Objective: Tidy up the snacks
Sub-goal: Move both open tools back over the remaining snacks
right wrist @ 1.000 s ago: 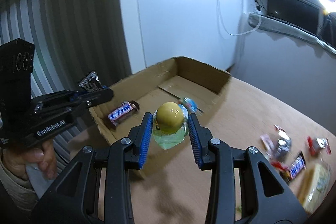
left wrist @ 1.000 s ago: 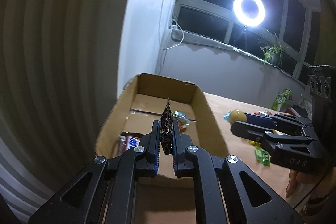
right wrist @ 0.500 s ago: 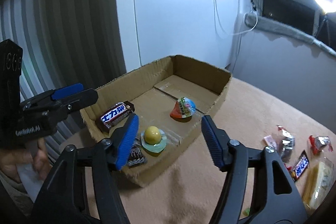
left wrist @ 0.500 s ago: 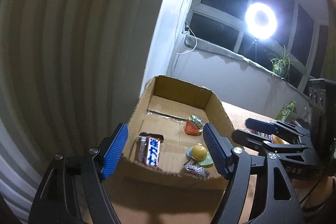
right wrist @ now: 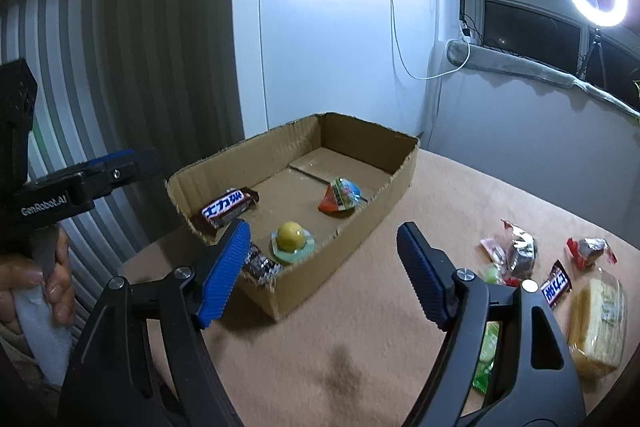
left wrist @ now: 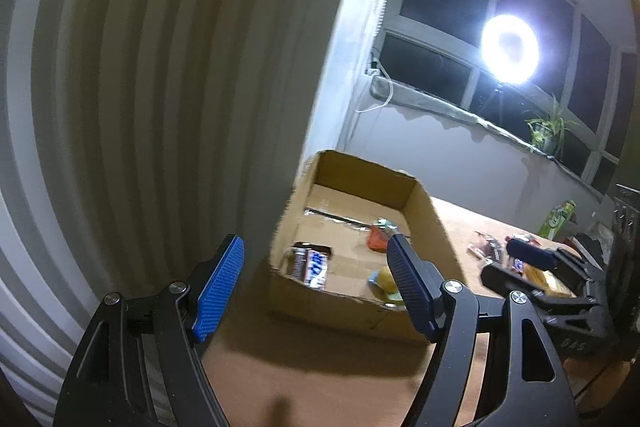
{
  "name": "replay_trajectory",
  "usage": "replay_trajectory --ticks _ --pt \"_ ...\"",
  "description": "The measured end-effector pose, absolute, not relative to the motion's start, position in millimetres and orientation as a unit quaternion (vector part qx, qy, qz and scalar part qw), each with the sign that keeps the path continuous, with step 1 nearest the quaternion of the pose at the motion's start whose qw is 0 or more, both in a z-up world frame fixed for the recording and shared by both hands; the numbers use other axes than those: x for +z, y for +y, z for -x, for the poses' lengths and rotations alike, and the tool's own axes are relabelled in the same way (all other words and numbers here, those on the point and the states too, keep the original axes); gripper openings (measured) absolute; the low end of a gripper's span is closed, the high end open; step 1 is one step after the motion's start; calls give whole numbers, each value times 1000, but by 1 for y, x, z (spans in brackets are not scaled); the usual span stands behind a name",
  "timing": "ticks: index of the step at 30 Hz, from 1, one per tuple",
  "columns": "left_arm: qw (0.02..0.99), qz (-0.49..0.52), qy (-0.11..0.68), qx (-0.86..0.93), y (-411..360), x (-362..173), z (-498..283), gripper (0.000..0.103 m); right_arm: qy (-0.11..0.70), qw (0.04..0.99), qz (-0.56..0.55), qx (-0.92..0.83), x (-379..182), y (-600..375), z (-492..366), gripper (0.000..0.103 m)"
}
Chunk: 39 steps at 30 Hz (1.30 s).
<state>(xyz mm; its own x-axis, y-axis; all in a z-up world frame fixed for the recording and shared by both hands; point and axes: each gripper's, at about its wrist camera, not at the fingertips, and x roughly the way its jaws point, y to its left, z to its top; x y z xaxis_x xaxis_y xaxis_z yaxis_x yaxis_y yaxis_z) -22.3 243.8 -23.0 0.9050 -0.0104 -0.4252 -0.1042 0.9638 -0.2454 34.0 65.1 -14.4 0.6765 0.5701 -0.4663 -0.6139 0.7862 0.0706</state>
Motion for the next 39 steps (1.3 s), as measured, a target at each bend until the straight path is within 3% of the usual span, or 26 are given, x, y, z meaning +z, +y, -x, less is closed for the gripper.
replay_trajectory --ticks 24,39 --pt "961 48 253 -98 108 -20 15 77 303 924 11 233 -62 -66 -24 84" --pt "933 15 325 -153 46 -43 -27 80 402 876 38 265 -92 -74 -84 81"
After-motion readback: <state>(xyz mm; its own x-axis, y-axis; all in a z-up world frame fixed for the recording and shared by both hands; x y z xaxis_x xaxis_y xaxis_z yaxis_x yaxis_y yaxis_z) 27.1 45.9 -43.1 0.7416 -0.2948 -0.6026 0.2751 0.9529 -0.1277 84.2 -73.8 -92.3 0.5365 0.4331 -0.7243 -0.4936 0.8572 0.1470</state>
